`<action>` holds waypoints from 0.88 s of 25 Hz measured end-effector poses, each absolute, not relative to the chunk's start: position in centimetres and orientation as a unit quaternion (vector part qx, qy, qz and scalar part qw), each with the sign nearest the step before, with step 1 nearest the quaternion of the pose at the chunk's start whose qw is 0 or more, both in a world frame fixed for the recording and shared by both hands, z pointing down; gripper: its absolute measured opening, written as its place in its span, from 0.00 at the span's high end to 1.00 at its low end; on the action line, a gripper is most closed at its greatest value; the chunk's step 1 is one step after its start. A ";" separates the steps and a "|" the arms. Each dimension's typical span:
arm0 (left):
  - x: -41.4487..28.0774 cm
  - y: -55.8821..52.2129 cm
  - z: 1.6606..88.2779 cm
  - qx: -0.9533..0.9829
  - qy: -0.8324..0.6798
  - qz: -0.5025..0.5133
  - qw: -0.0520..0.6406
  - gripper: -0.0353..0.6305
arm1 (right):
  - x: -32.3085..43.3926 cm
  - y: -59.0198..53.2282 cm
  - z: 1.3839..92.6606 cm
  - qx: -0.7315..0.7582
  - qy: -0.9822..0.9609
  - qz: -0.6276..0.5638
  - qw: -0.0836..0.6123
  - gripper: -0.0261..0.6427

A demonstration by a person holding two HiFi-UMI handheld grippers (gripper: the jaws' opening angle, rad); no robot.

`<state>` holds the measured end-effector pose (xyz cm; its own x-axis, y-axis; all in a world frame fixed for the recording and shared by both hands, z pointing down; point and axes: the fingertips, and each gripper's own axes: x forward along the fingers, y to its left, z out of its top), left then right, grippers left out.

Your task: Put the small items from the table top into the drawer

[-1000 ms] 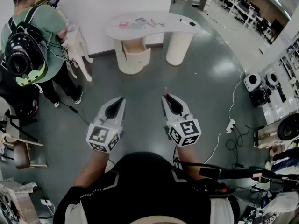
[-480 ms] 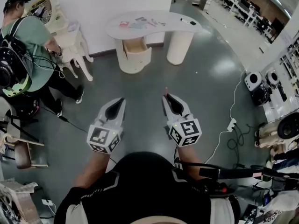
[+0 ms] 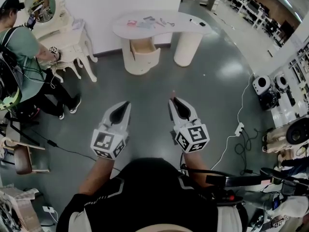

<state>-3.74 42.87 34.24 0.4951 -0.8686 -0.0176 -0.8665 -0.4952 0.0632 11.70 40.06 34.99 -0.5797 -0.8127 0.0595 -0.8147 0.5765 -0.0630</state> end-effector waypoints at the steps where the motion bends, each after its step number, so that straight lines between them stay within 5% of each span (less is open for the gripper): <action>1: -4.1 42.9 34.3 0.865 -0.501 -0.024 0.023 0.95 | 11.4 40.1 35.0 0.459 -0.887 0.042 0.013 0.89; 22: -6.7 38.3 36.2 0.876 -0.479 -0.023 0.038 0.95 | 8.7 36.9 36.4 0.473 -0.880 0.046 0.020 0.89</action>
<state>-6.66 38.28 36.23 0.5392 -0.8422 -0.0027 -0.8387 -0.5372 0.0888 8.66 36.92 36.36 -0.5515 -0.8305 0.0785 -0.8342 0.5481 -0.0612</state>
